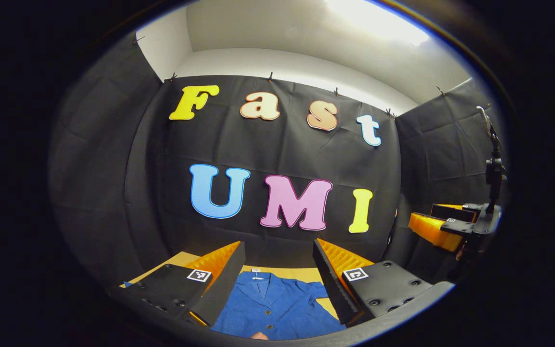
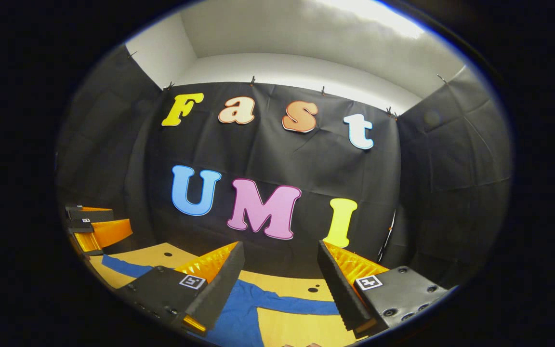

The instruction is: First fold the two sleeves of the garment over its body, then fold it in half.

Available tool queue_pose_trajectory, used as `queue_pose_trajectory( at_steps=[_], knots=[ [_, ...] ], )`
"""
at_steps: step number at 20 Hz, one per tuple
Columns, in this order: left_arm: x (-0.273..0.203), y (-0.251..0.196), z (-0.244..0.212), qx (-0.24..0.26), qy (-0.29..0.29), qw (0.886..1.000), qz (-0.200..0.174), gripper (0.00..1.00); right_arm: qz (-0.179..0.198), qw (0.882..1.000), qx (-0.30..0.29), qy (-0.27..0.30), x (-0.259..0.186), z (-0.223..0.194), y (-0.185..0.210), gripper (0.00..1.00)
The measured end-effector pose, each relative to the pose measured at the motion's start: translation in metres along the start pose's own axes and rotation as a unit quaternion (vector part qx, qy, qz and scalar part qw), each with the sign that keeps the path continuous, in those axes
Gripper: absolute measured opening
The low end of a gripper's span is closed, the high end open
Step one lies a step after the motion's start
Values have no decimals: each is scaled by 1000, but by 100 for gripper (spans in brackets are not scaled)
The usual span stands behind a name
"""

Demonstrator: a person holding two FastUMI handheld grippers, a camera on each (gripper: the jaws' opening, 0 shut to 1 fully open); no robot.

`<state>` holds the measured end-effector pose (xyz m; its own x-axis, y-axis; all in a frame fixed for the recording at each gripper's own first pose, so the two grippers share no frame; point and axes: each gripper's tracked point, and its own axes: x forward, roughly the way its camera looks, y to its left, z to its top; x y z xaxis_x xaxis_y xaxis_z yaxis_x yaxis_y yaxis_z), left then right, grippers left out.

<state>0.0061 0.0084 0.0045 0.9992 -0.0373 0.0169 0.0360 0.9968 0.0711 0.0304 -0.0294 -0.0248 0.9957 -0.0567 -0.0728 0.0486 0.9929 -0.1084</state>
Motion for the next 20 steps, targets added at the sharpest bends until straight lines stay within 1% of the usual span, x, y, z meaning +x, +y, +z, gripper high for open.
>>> queue_pose_trajectory(
  at_steps=[3, 4, 5, 6, 7, 8, 9, 10, 11, 12, 13, 14, 15, 16, 17, 18, 19, 20],
  knots=[
    [7, -2, 1, -5, -4, 1000, -2, 81, -14, 1000, 0, -11, 14, 4, -16, 96],
    [12, -3, -3, -10, -2, 1000, -3, 82, -18, 1000, 4, -5, 20, 0, -22, 93],
    [17, -8, -8, -13, 4, 1000, -10, 82, -24, 1000, 9, 3, 23, -9, -30, 97],
    [20, -16, -15, -14, 13, 1000, -21, 82, -29, 999, 15, 13, 27, -18, -39, 93],
    [23, -20, -21, -11, 18, 999, -26, 82, -34, 999, 21, 19, 32, -26, -48, 96],
    [29, -19, -25, -9, 20, 999, -24, 81, -40, 999, 21, 24, 38, -36, -58, 96],
    [34, -20, -29, -6, 22, 1000, -19, 82, -46, 998, 18, 32, 46, -51, -69, 96],
    [41, -21, -35, -5, 25, 1000, -15, 82, -53, 997, 10, 45, 56, -68, -81, 92],
    [48, -22, -38, -4, 28, 1000, -12, 81, -59, 997, 1, 55, 64, -85, -92, 96],
    [54, -22, -41, -3, 29, 1000, -6, 81, -62, 996, -8, 59, 73, -98, -102, 93],
    [63, -20, -43, -1, 31, 1000, 2, 82, -62, 996, -15, 60, 87, -110, -110, 97],
    [71, -17, -46, 1, 34, 999, 11, 82, -59, 996, -21, 63, 100, -125, -117, 97],
    [80, -16, -47, 3, 37, 999, 18, 82, -53, 996, -25, 67, 114, -142, -121, 93],
    [89, -15, -51, 2, 40, 999, 24, 81, -47, 996, -25, 76, 129, -160, -125, 93],
    [99, -14, -54, 1, 44, 999, 30, 82, -42, 995, -23, 86, 143, -181, -130, 100],
    [111, -11, -60, -3, 50, 998, 39, 81, -44, 994, -22, 103, 158, -204, -139, 97],
    [121, -8, -67, -9, 60, 997, 50, 82, -48, 991, -20, 126, 171, -232, -148, 97],
    [130, -6, -76, -18, 73, 995, 60, 82, -52, 987, -9, 152, 182, -260, -158, 93]
  ],
)
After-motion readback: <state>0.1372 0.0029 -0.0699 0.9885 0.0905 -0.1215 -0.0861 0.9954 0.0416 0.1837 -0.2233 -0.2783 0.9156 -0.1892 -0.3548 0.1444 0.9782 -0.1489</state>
